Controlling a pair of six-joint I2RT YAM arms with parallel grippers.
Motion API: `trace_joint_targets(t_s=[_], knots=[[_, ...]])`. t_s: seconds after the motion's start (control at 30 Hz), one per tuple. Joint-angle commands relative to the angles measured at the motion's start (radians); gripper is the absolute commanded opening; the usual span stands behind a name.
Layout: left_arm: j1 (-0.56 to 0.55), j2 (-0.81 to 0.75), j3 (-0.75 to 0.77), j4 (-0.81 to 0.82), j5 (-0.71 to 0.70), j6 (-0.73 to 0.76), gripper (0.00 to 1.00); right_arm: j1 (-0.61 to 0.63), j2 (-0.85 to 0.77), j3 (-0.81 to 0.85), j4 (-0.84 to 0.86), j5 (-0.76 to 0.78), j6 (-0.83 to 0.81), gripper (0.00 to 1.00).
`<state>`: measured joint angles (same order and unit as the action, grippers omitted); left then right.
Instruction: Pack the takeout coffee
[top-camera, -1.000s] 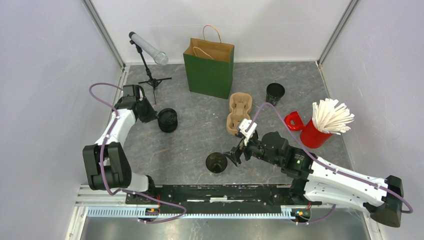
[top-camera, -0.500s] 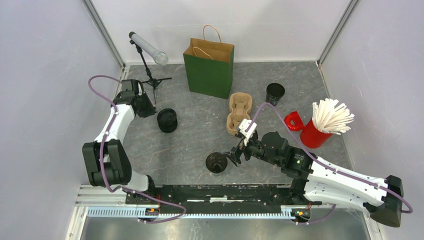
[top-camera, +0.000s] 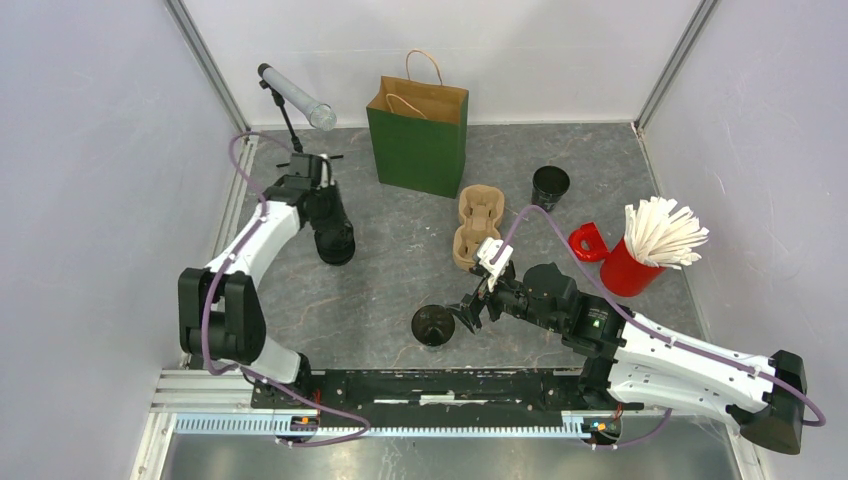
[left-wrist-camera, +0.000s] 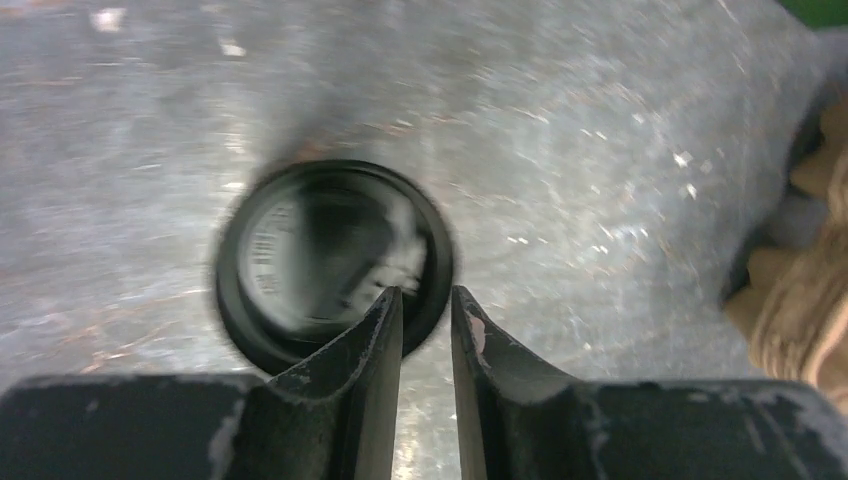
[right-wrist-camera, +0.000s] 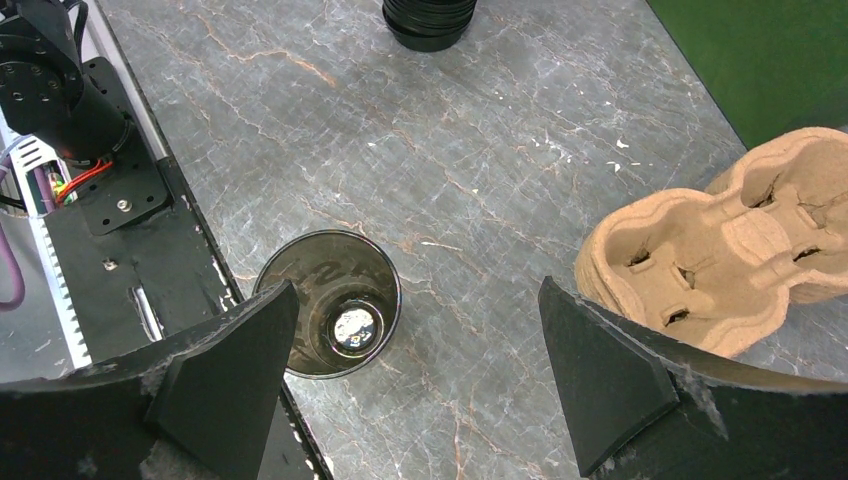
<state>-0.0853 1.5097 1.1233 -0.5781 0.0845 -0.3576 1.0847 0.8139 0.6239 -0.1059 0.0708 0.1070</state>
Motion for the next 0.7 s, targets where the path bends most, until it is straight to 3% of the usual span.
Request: trace_joint_targets(t_s=[0.0,0.33,0.67], knots=[[-0.107,0.002,0.051,0.010,-0.075,-0.015,0.32,0.006,0.002,0.002,0.040,-0.008,-0.007,0.98],[-0.197,0.082,0.063,0.018,-0.243,0.030,0.33,0.007,-0.004,-0.001,0.037,-0.001,-0.008,0.98],[-0.212,0.131,0.075,0.018,-0.282,0.047,0.30,0.007,-0.005,-0.002,0.036,-0.001,-0.009,0.98]])
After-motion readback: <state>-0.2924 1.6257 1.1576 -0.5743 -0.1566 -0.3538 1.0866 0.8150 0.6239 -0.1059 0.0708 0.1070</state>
